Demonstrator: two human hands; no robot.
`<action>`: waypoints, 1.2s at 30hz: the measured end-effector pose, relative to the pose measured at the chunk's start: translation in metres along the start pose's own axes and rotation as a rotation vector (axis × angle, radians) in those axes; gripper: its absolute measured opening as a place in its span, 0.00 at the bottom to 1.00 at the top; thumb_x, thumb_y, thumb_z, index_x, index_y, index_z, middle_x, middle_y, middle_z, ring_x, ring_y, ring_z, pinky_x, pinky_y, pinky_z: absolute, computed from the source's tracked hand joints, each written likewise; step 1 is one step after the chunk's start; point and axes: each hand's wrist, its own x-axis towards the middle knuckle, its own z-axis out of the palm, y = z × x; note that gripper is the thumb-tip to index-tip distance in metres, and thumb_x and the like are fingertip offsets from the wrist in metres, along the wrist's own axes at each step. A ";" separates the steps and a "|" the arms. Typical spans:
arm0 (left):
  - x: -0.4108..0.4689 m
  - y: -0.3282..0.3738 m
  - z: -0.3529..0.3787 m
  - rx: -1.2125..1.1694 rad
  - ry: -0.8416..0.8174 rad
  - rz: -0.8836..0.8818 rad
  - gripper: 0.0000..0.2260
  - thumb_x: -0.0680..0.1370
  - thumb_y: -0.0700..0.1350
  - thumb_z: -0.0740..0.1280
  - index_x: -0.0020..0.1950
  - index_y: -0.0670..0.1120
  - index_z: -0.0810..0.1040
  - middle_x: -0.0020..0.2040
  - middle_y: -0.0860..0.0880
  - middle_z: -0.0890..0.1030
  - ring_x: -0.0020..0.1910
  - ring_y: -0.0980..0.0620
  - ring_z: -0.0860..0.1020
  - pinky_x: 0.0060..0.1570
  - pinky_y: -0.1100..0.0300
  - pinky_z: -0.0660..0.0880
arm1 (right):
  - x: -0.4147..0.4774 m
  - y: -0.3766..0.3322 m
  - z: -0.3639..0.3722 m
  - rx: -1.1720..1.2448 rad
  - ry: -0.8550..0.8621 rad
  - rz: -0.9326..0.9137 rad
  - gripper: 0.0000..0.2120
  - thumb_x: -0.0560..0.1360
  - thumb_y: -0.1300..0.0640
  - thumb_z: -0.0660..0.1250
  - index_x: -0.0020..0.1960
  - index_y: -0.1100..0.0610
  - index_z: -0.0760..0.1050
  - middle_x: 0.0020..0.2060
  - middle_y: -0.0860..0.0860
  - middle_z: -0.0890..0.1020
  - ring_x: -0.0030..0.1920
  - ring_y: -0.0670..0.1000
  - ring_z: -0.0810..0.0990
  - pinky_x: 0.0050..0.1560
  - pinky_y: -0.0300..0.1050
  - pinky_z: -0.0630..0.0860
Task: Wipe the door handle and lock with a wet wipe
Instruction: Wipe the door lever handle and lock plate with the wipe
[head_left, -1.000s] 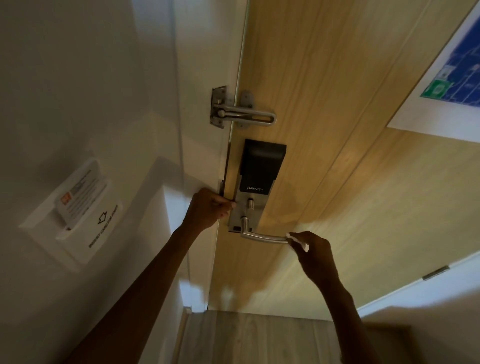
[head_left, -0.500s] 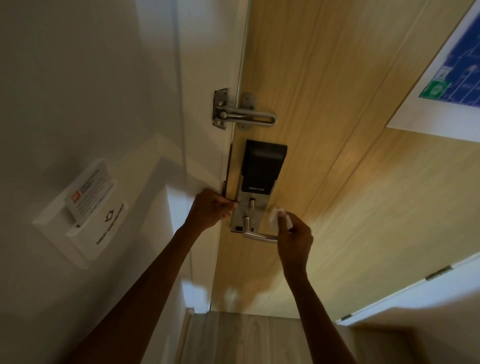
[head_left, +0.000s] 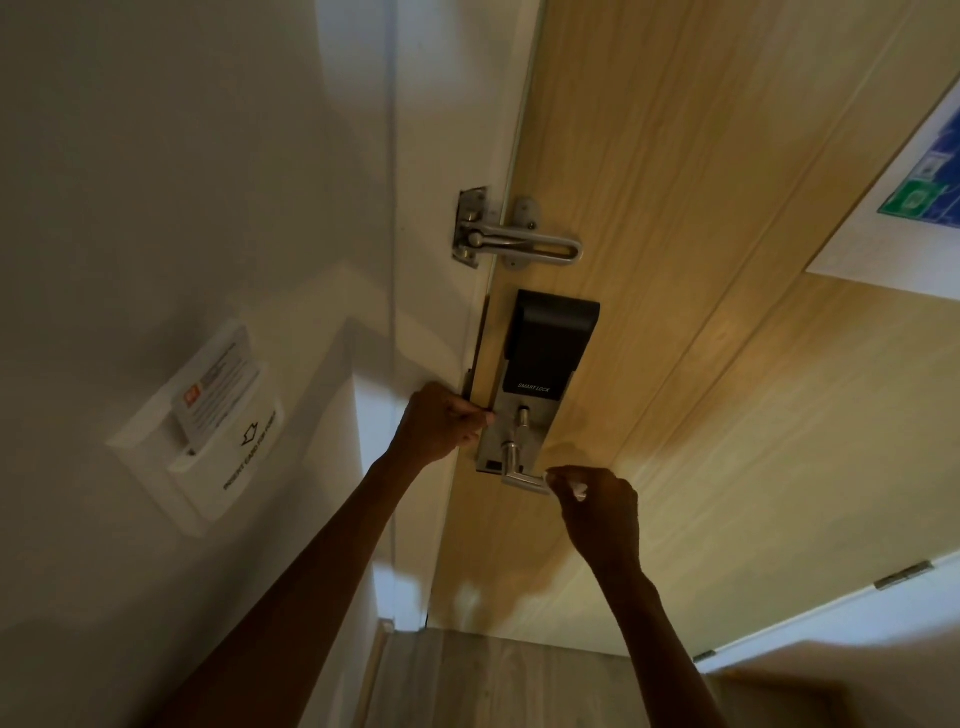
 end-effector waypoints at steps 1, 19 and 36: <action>0.000 0.000 0.000 0.002 -0.001 0.000 0.11 0.73 0.45 0.73 0.47 0.38 0.84 0.40 0.38 0.85 0.40 0.43 0.85 0.47 0.45 0.82 | -0.001 -0.004 0.001 0.050 0.030 -0.003 0.06 0.75 0.50 0.69 0.46 0.50 0.84 0.42 0.48 0.87 0.37 0.43 0.83 0.44 0.44 0.80; 0.000 0.001 0.002 -0.035 0.018 -0.057 0.11 0.74 0.45 0.73 0.50 0.38 0.84 0.43 0.38 0.85 0.42 0.44 0.85 0.46 0.54 0.83 | -0.017 -0.022 0.066 -0.295 0.064 -0.394 0.15 0.67 0.62 0.76 0.52 0.55 0.82 0.53 0.49 0.83 0.54 0.52 0.76 0.56 0.45 0.72; -0.002 -0.002 0.002 0.031 0.062 -0.057 0.12 0.72 0.50 0.74 0.46 0.41 0.85 0.40 0.40 0.86 0.41 0.43 0.85 0.49 0.42 0.81 | -0.011 -0.015 0.039 0.106 0.108 -0.074 0.08 0.74 0.56 0.71 0.52 0.55 0.82 0.49 0.50 0.84 0.51 0.46 0.80 0.53 0.26 0.69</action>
